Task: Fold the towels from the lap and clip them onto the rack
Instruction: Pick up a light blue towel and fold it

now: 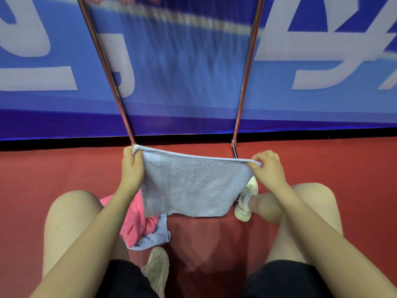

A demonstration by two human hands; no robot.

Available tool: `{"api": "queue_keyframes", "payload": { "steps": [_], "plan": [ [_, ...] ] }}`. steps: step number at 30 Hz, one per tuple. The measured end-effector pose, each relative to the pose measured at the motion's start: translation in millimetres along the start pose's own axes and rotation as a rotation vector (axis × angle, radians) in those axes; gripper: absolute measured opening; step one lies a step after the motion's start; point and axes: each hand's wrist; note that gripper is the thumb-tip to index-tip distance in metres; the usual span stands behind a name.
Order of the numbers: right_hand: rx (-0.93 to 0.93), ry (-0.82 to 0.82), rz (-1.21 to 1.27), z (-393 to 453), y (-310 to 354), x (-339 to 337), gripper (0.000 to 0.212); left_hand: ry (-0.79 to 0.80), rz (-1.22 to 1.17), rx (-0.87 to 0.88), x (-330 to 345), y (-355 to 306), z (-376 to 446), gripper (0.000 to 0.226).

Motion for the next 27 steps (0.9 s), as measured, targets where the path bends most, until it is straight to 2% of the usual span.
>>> {"api": "queue_keyframes", "payload": {
  "steps": [3, 6, 8, 11, 14, 17, 20, 23, 27],
  "plan": [
    [0.236, 0.149, 0.450, 2.1, 11.1, -4.0, 0.010, 0.000, 0.064, 0.008, -0.7, 0.9, 1.8, 0.018],
    [0.347, 0.109, 0.647, 4.4, 16.5, -4.5, 0.014, 0.000, 0.148, 0.028, 2.2, -0.7, -0.6, 0.016],
    [0.418, 0.057, 0.725, 5.5, 21.1, -3.3, 0.015, 0.034, 0.164, -0.034, 7.1, 1.4, 0.3, 0.020],
    [0.518, 0.001, 0.818, 5.8, 30.4, 2.5, 0.014, 0.117, 0.022, -0.307, 20.9, 7.2, 1.1, 0.023],
    [0.583, 0.015, 0.804, 6.8, 38.0, 14.9, 0.015, 0.106, -0.331, -0.663, 30.8, 3.5, -3.4, 0.023],
    [0.641, 0.042, 0.711, 7.5, 42.5, 28.4, 0.031, 0.111, -0.528, -0.814, 36.5, 0.2, -6.5, 0.022],
    [0.724, -0.005, 0.711, 6.6, 52.4, 38.6, 0.040, 0.113, -0.630, -0.860, 44.3, -7.4, -12.2, 0.028],
    [0.752, -0.015, 0.758, 5.3, 67.4, 46.8, 0.040, 0.109, -0.614, -0.834, 55.9, -21.5, -23.2, 0.027],
    [0.659, 0.012, 0.887, -1.2, 90.4, 56.0, 0.022, 0.211, -0.583, -0.728, 72.1, -44.1, -39.0, 0.026]
  ]
}}
Point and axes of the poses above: each hand's wrist, its own z-axis towards the middle knuckle, its own x-axis out of the palm, y = z × x, and after that the axes turned 3 degrees about -y, right-handed
